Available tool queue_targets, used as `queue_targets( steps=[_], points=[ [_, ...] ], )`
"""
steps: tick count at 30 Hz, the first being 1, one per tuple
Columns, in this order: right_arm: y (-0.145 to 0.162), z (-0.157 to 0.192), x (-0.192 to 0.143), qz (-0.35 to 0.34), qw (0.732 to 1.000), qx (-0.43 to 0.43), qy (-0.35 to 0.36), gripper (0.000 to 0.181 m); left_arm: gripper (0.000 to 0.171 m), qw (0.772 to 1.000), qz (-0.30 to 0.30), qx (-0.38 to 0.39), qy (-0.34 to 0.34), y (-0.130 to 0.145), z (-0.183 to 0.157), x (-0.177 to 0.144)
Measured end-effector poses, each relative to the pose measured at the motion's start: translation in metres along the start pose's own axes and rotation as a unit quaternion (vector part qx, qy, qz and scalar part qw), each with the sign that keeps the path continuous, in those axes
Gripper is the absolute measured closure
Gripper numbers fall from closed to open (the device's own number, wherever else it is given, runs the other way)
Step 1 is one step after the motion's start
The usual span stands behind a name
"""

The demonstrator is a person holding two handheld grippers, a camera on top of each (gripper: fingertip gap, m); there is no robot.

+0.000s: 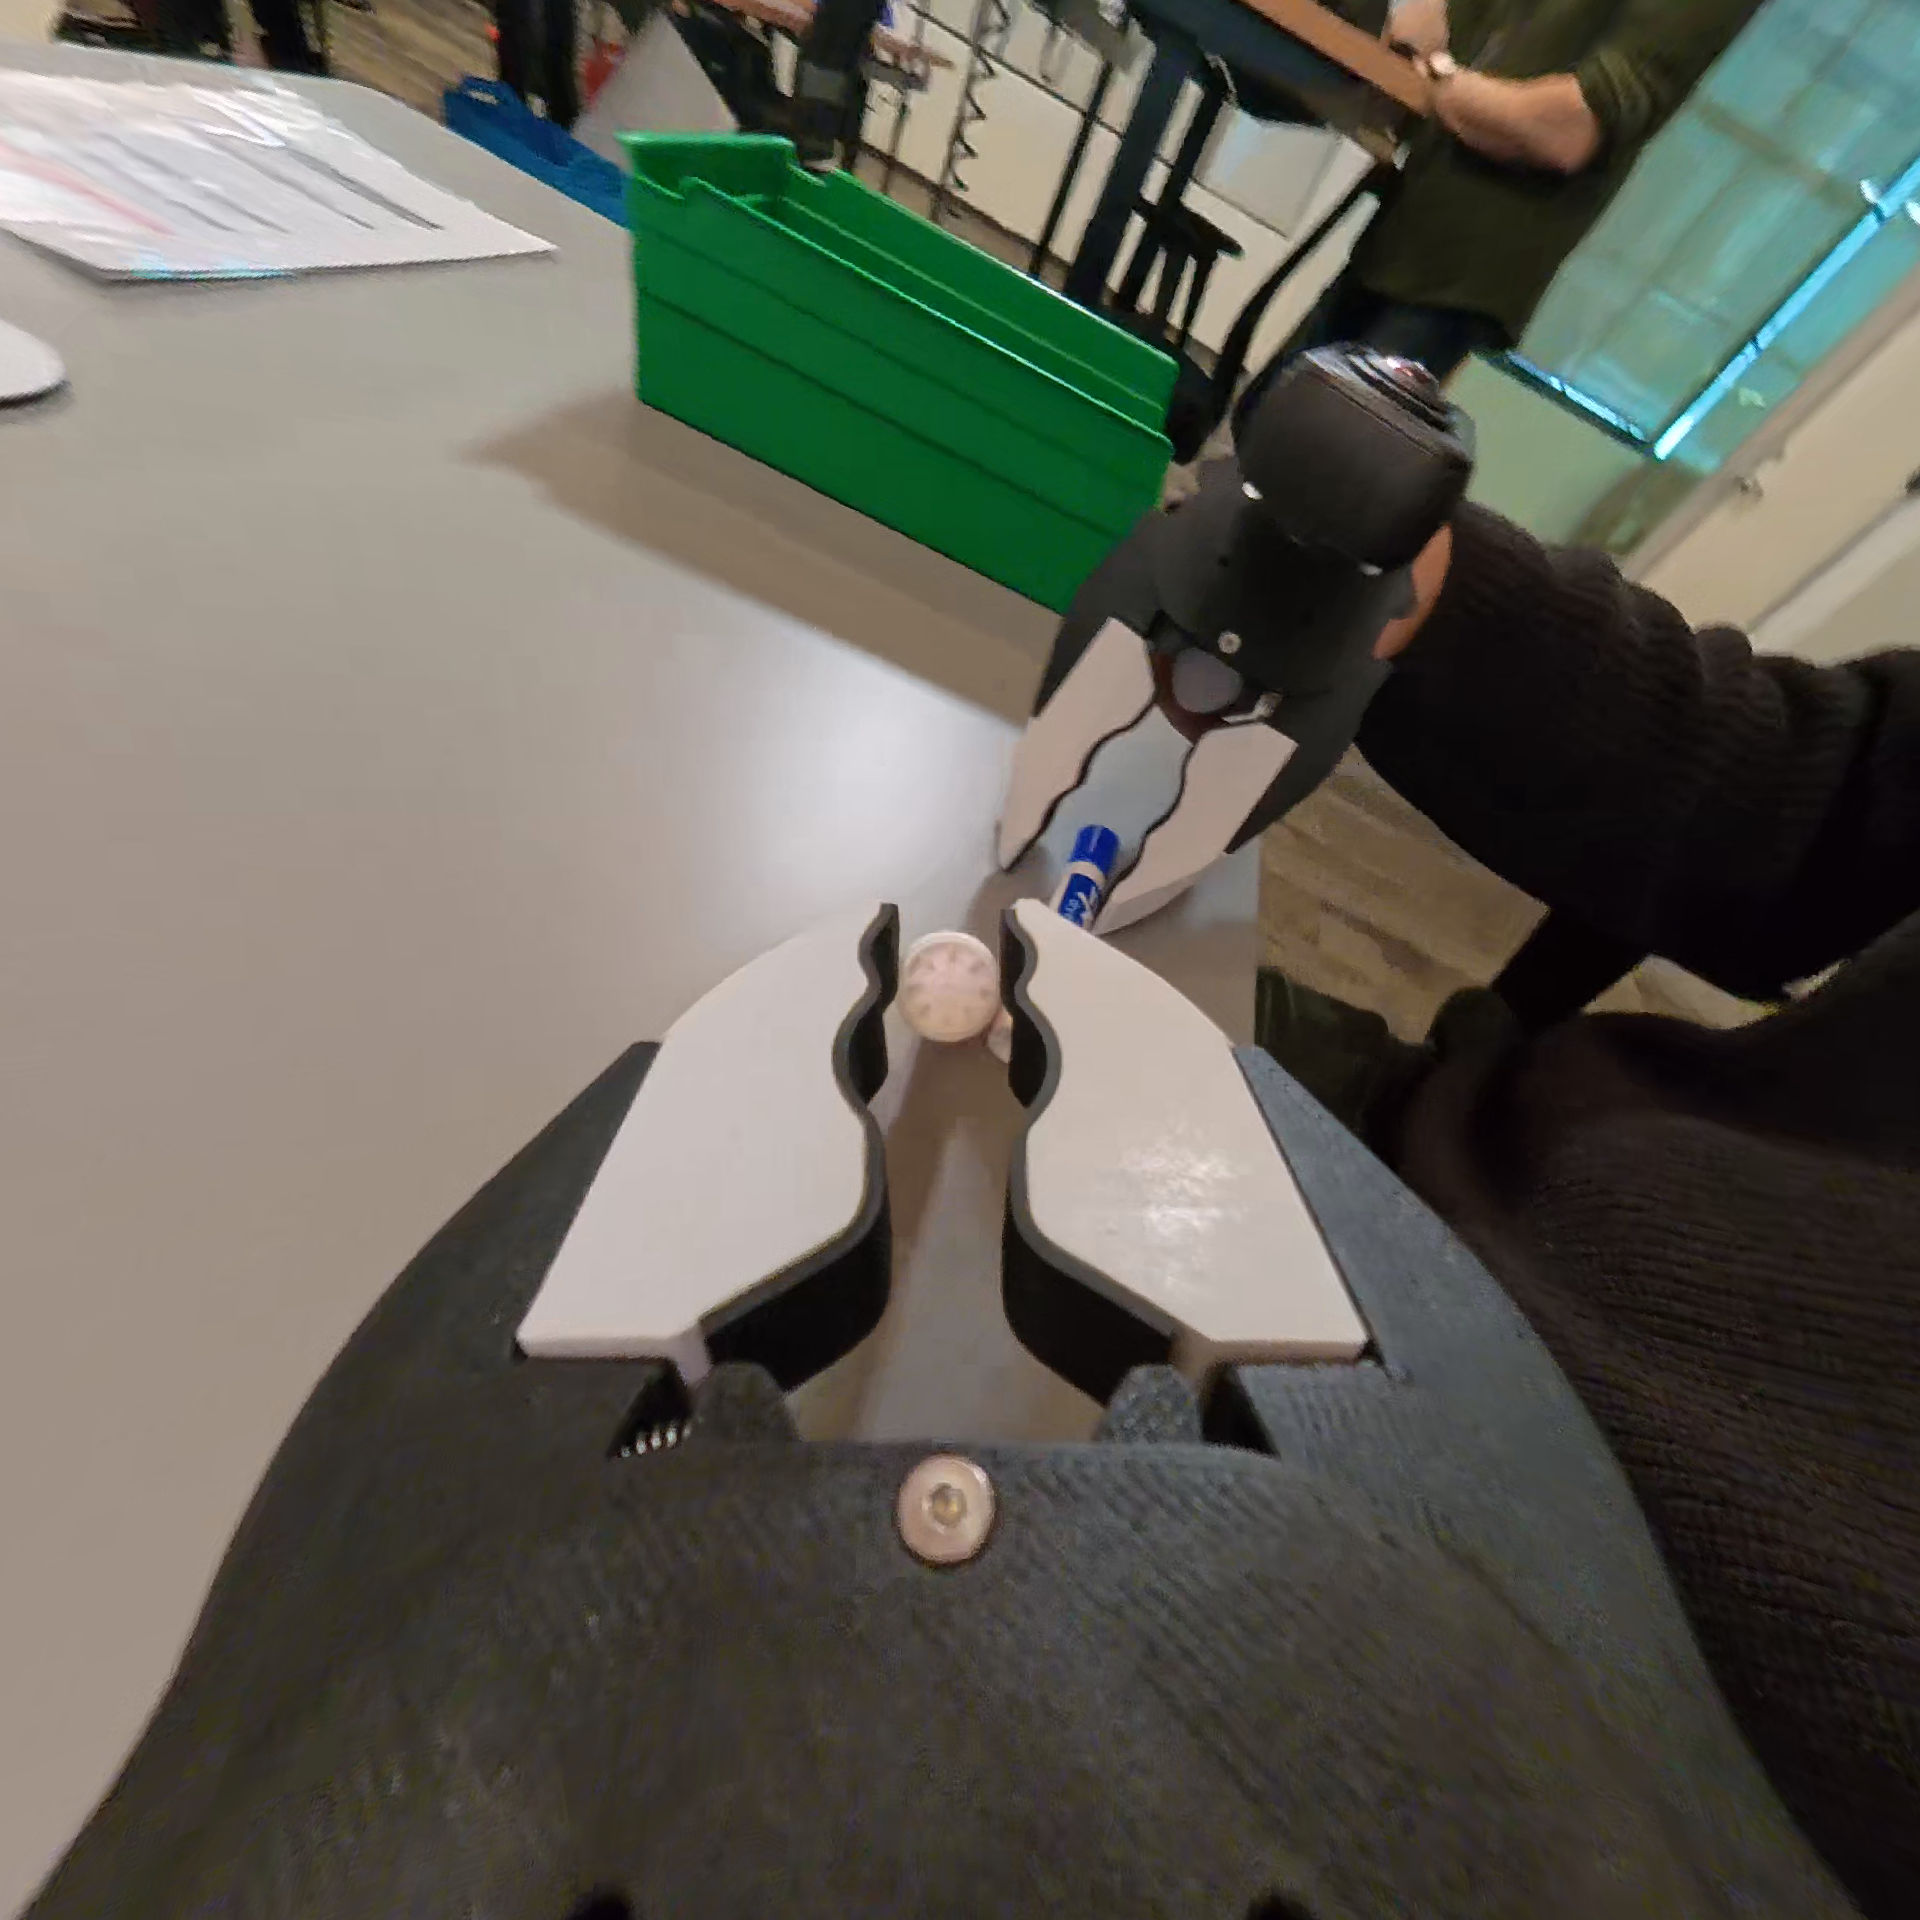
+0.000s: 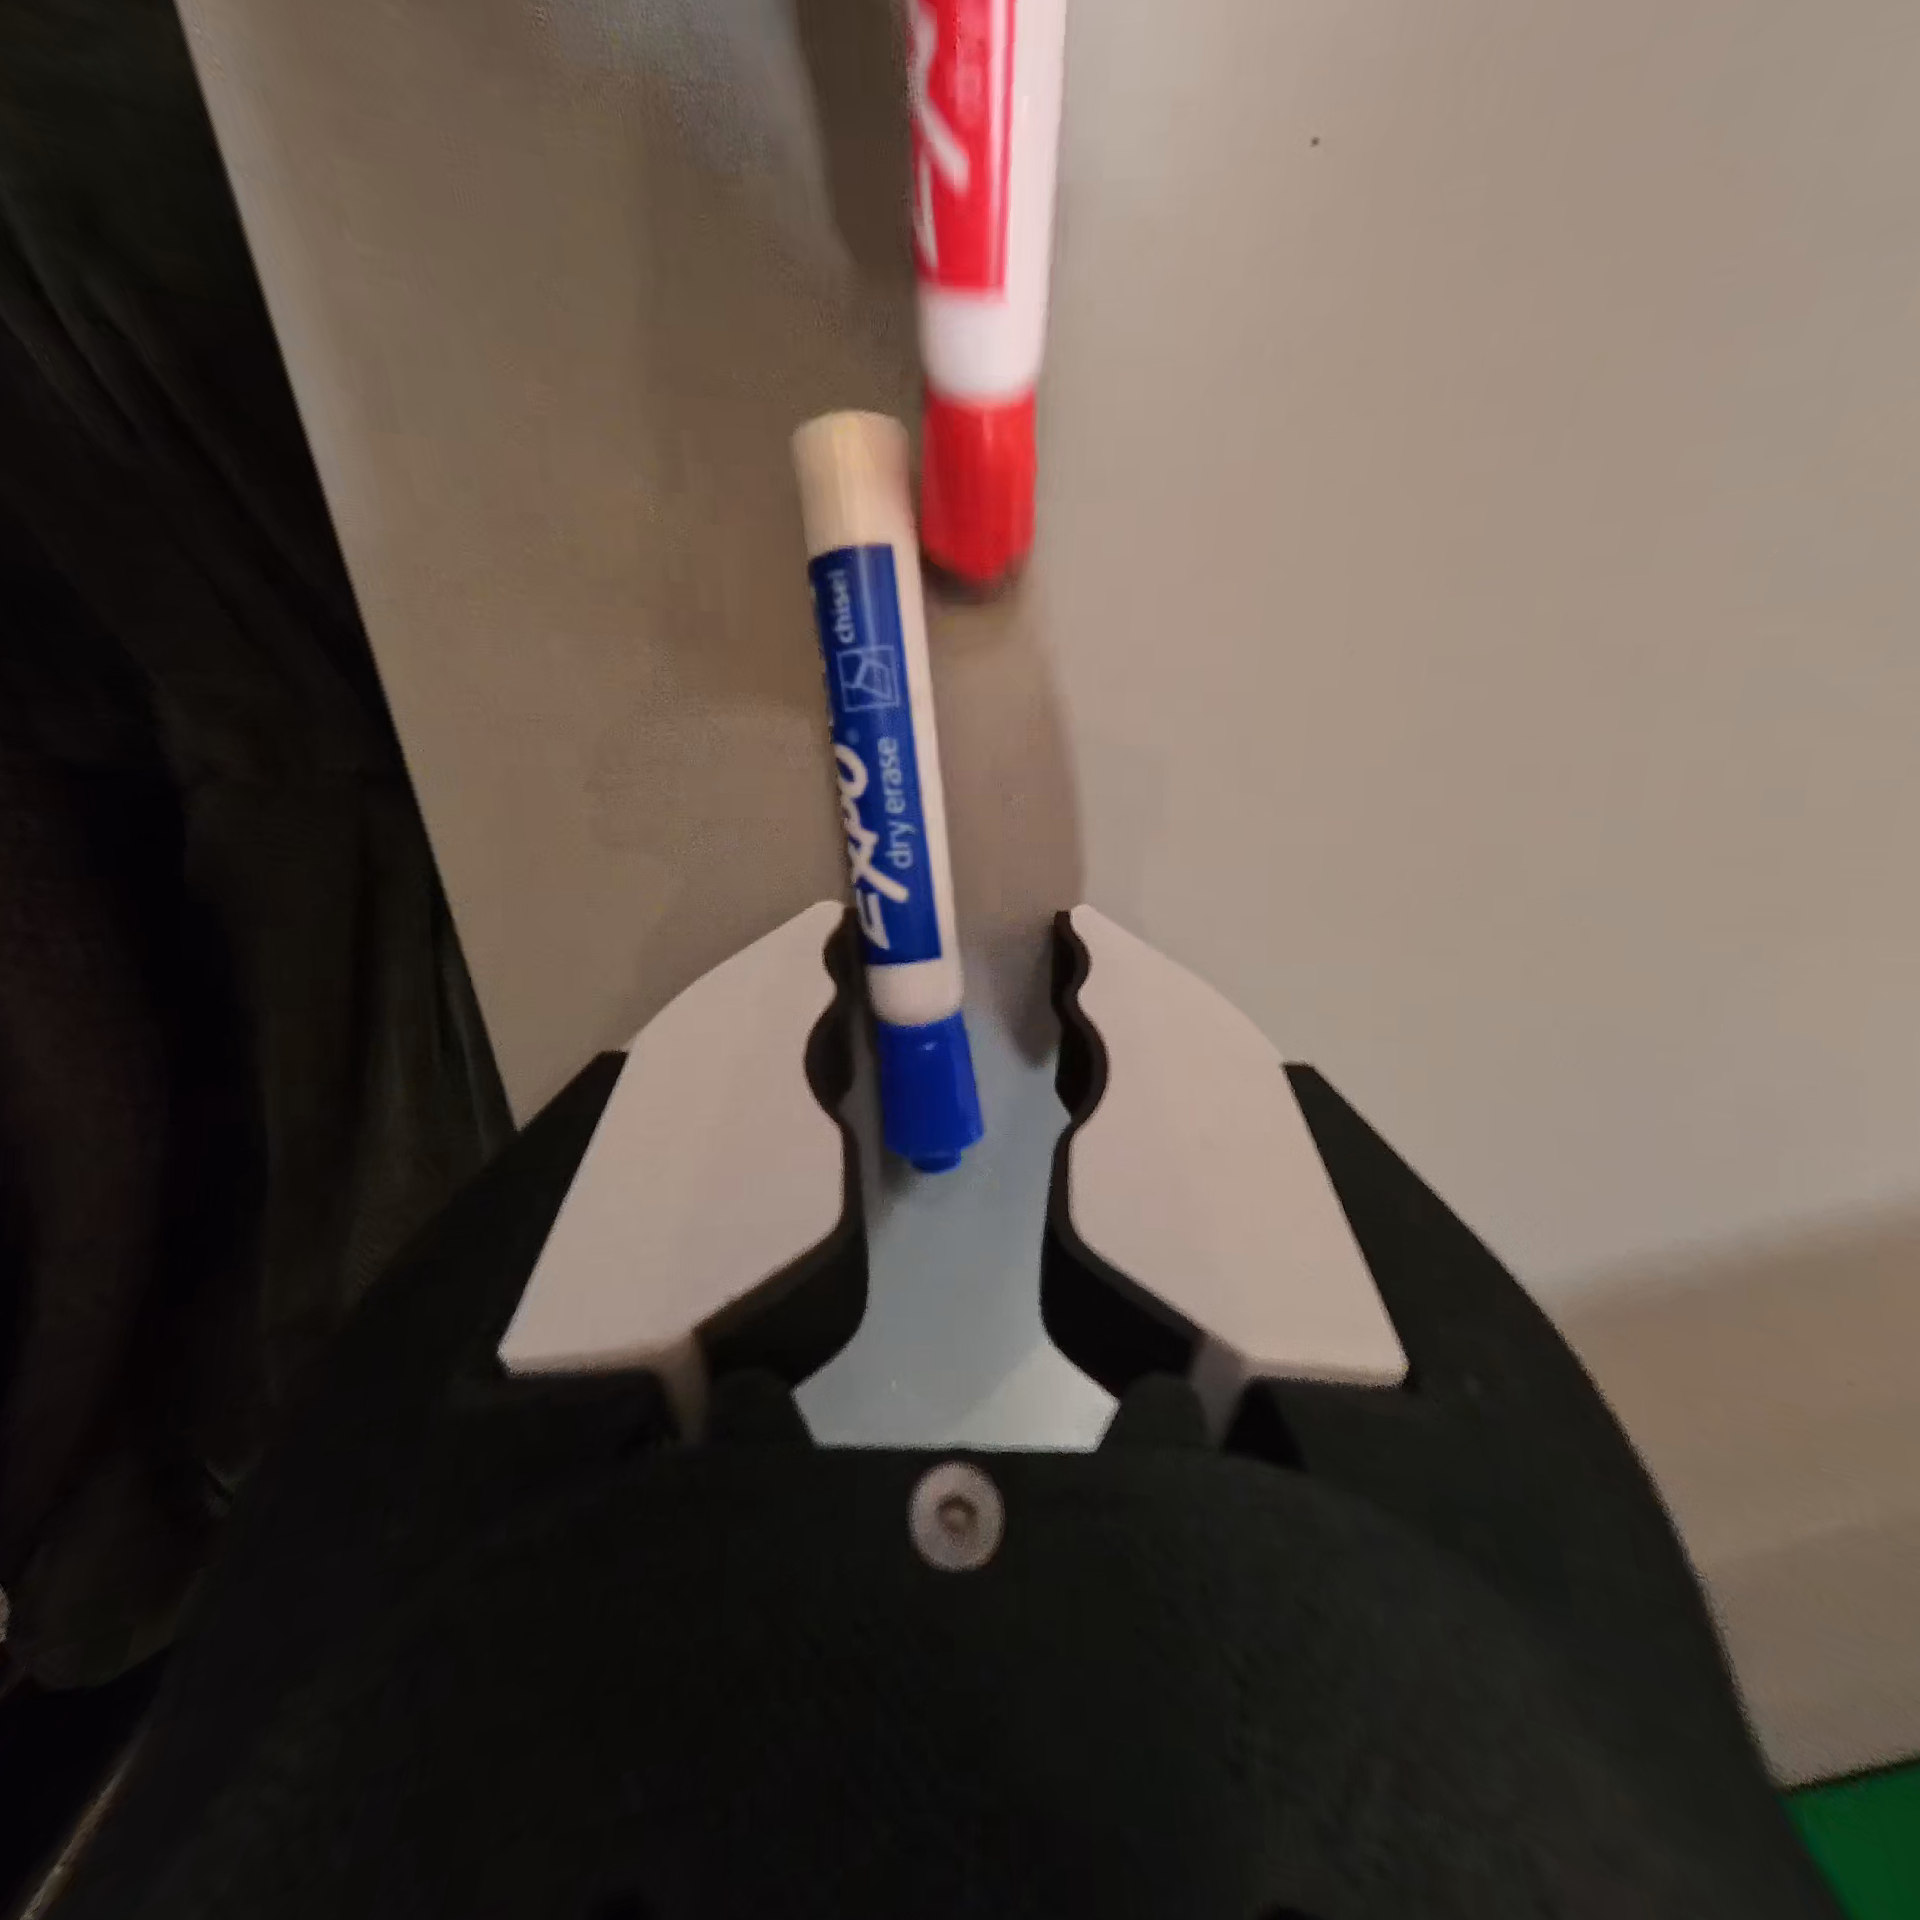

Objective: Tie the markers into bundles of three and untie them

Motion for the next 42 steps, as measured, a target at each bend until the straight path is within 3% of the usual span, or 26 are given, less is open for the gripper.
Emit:
queue_targets(
  steps=[3,6,8,13,17,21,24,29,31,38,42],
  points=[
    [0.002,-0.005,-0.001,-0.005,1.000,0.006,0.012,0.153,0.153,0.998,0.005,-0.038,-0.042,0.006,0.017,-0.007],
    [0.002,-0.008,-0.001,-0.008,1.000,0.006,0.020,0.162,0.153,0.993,0.055,-0.070,-0.074,0.019,0.028,-0.005],
    [0.003,-0.008,-0.001,-0.009,1.000,0.005,0.020,0.162,0.171,0.989,0.083,-0.078,-0.096,0.026,0.032,-0.003],
    [0.003,-0.007,-0.001,-0.010,1.000,0.003,0.016,0.162,0.157,0.980,0.140,-0.106,-0.089,0.039,0.033,0.005],
    [0.002,-0.007,-0.002,-0.013,1.000,-0.002,0.018,0.163,0.136,0.978,0.157,-0.044,-0.130,0.035,0.030,0.009],
    [-0.005,-0.005,-0.007,-0.046,0.999,-0.002,0.007,0.163,0.126,0.978,0.168,0.075,-0.093,0.029,0.001,0.024],
    [-0.012,0.001,-0.010,-0.068,0.998,-0.010,-0.002,0.163,0.121,0.972,0.206,0.104,-0.051,0.038,-0.020,0.043],
    [-0.017,0.010,-0.005,-0.062,0.998,-0.029,-0.011,0.163,0.124,0.959,0.254,0.119,-0.048,0.046,-0.030,0.063],
    [-0.019,0.012,-0.005,-0.066,0.997,-0.033,-0.011,0.164,0.145,0.957,0.257,0.123,-0.046,0.047,-0.032,0.064],
    [-0.018,0.007,-0.009,-0.091,0.996,-0.018,-0.014,0.163,0.149,0.968,0.223,0.116,-0.017,0.039,-0.031,0.056],
    [-0.017,0.008,-0.004,-0.071,0.997,-0.036,0.013,0.146,0.152,0.968,0.207,0.141,-0.016,0.030,-0.036,0.055]
  ],
)
Point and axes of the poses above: each gripper's, where its closed fingertips meet, x out along the fingers, y out of its underside, z = x × y across the jaws, the point moved 8 cm from there along -x, back along the fingers, and after that the axes turned 8 degrees about x, right-handed, at the moved point
